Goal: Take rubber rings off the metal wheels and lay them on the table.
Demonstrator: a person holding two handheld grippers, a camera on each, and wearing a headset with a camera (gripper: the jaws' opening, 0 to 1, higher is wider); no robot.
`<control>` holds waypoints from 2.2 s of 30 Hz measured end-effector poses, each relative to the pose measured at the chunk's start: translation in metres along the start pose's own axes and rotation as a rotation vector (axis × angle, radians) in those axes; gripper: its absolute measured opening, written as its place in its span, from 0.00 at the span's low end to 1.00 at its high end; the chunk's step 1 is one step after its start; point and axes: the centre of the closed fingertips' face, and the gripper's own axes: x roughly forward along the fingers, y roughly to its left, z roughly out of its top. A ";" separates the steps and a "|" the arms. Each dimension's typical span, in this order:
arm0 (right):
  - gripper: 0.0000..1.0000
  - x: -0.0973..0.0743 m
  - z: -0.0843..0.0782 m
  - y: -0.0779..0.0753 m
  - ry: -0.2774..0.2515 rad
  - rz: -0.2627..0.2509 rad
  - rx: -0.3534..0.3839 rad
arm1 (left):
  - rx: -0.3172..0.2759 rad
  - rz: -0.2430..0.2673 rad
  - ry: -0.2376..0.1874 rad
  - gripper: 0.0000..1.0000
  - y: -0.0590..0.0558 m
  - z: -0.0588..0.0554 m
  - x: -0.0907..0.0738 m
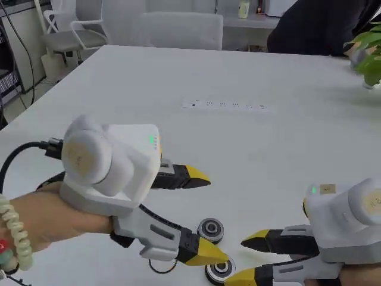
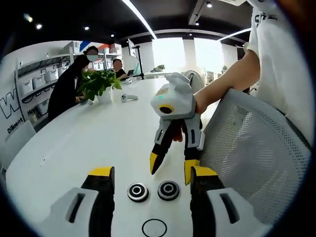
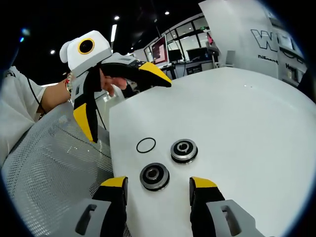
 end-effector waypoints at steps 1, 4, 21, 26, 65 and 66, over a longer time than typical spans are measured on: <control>0.48 0.000 -0.001 0.000 0.003 0.000 -0.002 | -0.013 0.019 -0.016 0.54 0.003 -0.001 0.001; 0.47 0.000 -0.002 0.001 0.006 0.001 0.001 | -0.030 0.051 -0.029 0.48 0.008 -0.005 0.001; 0.36 0.006 -0.009 0.003 0.036 0.009 -0.054 | -0.053 0.031 0.004 0.28 -0.005 -0.035 0.018; 0.31 0.008 -0.013 0.005 0.055 0.013 -0.090 | -0.043 0.007 0.031 0.30 -0.015 -0.040 0.027; 0.07 0.010 -0.019 0.002 0.118 -0.017 -0.271 | -0.061 -0.022 0.092 0.08 -0.033 -0.068 0.044; 0.06 0.010 -0.020 0.002 0.121 -0.019 -0.272 | -0.064 -0.020 0.088 0.08 -0.033 -0.068 0.044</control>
